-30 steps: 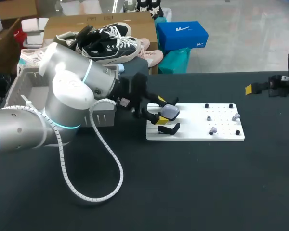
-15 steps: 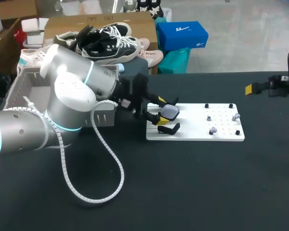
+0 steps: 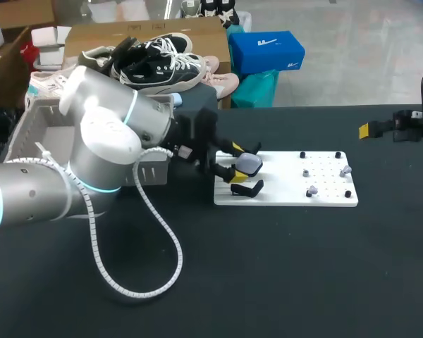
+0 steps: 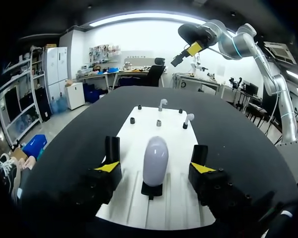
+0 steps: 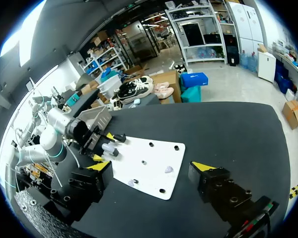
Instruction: Pick up each earbud case from the left stands, insert the matching earbuds, close the lid, and place the case in the box.
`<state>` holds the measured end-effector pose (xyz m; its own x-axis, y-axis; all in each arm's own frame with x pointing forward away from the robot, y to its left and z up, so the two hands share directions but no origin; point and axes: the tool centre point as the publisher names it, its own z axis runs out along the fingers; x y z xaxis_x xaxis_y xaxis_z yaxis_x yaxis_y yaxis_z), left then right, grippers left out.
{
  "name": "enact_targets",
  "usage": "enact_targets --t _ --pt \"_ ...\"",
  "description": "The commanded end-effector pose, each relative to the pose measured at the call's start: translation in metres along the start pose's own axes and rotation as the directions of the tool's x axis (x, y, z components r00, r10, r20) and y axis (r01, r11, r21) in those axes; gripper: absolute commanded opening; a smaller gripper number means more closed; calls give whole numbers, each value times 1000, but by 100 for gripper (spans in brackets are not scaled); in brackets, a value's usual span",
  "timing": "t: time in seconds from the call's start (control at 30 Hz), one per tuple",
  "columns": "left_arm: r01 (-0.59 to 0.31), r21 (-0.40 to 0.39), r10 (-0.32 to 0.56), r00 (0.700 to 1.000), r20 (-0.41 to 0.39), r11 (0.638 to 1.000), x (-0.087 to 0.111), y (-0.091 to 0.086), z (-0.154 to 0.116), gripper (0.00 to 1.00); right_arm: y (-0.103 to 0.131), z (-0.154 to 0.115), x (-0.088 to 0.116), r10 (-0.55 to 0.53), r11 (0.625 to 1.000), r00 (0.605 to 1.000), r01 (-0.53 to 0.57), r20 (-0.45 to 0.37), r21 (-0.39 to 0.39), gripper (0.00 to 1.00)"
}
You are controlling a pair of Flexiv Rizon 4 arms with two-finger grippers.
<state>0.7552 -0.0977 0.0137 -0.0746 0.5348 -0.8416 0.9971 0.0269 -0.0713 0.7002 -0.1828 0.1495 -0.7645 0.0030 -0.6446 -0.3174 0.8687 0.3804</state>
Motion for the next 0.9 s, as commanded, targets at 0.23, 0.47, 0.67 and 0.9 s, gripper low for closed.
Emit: enact_targets --t 0.23,0.47,0.67,0.9 --pt "-10 -2 10 1000 0 1000 -1 -1 2 44 -1 0 0 -1 1000 1000 1 -1 -2 100" --pt "-6 5 6 1000 -5 1000 -1 -1 5 41 -1 0 0 -1 1000 1000 1 -1 -2 100" --pt "1 8 -1 1000 -5 1000 -1 -1 5 31 -1 0 0 -1 1000 1000 1 -1 -2 100" --pt "-1 10 1 1000 -5 1000 -1 -1 4 3 -1 0 0 -1 1000 1000 1 -1 -2 100"
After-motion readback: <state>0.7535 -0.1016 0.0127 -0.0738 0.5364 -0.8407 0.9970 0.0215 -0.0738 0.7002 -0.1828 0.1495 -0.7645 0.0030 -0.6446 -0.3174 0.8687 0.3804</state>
